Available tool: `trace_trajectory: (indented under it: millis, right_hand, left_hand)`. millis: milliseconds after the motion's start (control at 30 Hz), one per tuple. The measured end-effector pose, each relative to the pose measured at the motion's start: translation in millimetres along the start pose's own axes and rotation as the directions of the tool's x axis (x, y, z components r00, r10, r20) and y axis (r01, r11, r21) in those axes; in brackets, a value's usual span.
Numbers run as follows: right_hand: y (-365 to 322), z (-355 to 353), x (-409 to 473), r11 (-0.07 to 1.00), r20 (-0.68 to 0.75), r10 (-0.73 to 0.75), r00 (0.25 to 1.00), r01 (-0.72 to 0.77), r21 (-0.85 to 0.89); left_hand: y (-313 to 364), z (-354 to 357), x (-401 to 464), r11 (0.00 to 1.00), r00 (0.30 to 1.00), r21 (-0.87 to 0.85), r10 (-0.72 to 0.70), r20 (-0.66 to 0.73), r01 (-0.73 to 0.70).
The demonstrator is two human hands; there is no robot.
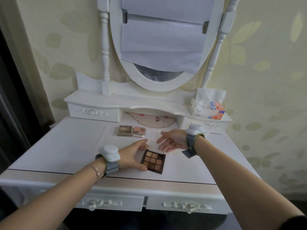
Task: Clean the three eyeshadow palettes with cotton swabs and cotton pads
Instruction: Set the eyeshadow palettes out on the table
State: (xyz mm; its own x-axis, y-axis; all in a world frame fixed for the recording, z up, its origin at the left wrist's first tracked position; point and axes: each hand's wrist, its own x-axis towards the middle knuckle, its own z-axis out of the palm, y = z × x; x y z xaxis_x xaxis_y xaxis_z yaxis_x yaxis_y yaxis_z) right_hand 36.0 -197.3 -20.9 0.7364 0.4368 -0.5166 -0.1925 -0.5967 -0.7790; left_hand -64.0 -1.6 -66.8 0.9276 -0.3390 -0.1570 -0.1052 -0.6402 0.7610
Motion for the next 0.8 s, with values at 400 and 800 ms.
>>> trace_trajectory:
  millis: [400,800]
  right_hand:
    - [-5,11,21,0.995,-0.198,-0.033,0.980,0.051,0.088]
    - [9,4,13,0.987,-0.315,-0.065,0.947,0.107,0.118]
  left_hand:
    - [-1,7,2,0.992,0.990,0.119,0.047,-0.134,-0.031]
    - [4,13,-1,0.992,0.976,0.126,0.020,-0.215,0.007]
